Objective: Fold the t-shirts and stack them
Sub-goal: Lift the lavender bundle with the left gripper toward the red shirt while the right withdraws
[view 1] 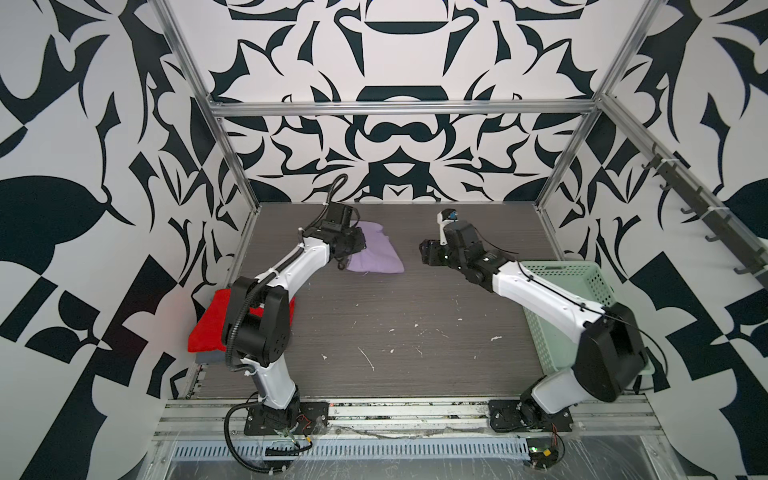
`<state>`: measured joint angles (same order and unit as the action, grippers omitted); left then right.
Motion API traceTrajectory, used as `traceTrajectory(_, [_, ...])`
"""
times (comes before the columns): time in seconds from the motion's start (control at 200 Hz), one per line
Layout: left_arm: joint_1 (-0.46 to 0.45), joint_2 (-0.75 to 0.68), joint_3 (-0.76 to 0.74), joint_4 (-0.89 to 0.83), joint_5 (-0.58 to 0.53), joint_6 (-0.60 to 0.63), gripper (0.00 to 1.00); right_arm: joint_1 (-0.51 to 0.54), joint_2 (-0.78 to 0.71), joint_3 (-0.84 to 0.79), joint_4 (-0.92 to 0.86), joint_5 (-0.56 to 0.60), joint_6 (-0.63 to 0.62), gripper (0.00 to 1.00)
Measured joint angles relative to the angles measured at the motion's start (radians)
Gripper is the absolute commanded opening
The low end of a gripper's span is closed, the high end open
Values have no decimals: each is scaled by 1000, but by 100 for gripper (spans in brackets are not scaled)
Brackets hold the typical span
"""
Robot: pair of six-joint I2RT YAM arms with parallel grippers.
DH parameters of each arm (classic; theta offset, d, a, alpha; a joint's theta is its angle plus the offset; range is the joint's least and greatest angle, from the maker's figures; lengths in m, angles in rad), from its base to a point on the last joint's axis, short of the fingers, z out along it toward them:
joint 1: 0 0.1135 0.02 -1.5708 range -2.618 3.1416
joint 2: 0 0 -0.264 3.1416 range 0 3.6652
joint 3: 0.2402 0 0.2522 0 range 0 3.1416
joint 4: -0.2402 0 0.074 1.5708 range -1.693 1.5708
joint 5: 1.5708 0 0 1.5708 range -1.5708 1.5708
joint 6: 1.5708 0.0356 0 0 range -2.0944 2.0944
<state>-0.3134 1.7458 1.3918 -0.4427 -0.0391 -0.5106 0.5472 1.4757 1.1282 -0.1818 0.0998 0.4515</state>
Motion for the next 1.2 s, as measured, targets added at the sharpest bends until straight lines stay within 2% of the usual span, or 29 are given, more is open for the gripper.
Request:
traceTrajectory(0.22, [179,-10,118,-254,-146,94,0,-56,-109,-154,-24,-4,-8,72])
traceTrajectory(0.39, [272,-58,164,-346,-211,164,0,-88,-134,-204,-33,-18,-7,72])
traceTrajectory(0.655, [424,-221,114,-404,-226,157,0,-109,-129,-220,-28,-38,-1,72])
traceTrajectory(0.88, [589,-360,34,-387,-177,106,0,-109,-99,-220,-18,-55,17,71])
traceTrajectory(1.2, [655,-403,-94,-344,-143,81,0,-114,-95,-245,-11,-60,32,71])
